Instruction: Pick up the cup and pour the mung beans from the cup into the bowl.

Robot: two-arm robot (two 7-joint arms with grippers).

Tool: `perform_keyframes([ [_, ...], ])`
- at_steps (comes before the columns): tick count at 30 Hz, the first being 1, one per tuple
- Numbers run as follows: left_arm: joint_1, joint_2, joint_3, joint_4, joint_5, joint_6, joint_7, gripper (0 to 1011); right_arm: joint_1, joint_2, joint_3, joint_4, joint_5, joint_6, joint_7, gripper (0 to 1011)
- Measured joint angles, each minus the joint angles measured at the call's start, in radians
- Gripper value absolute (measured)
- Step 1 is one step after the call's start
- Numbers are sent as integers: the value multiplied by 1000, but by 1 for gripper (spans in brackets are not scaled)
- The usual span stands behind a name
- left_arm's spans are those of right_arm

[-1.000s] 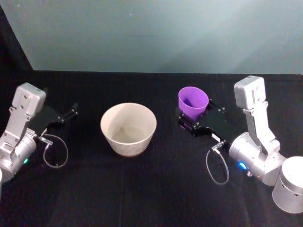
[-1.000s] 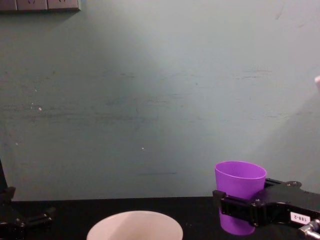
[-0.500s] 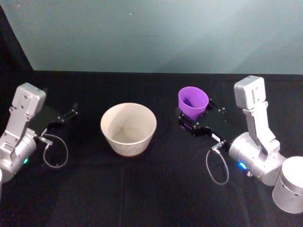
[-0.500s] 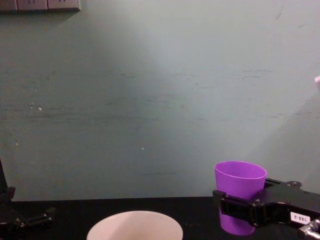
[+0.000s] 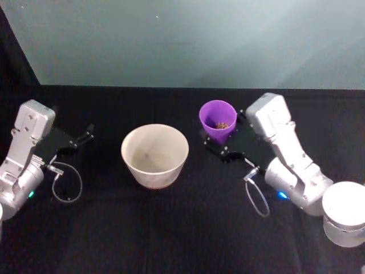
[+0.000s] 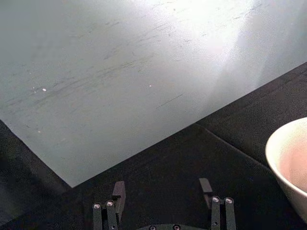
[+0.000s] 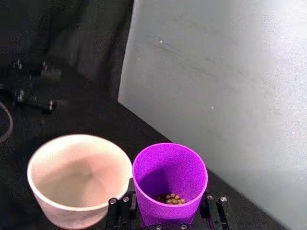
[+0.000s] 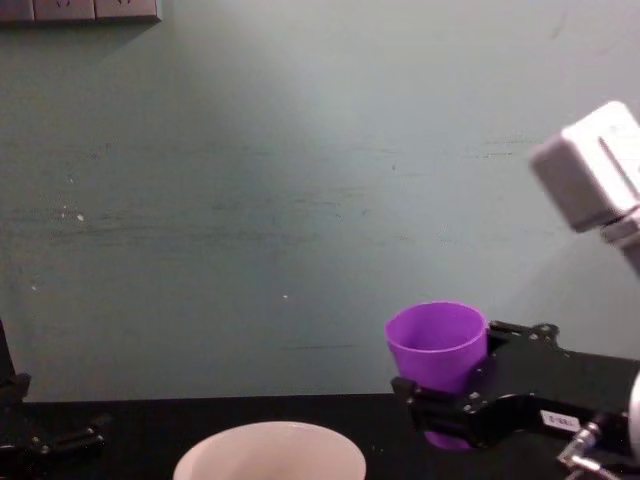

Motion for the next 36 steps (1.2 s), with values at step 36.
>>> perform_keyframes([
  [36,0,0,0,0,0,0,0,1000,239,-3,-370,43,-772,156,13,717],
])
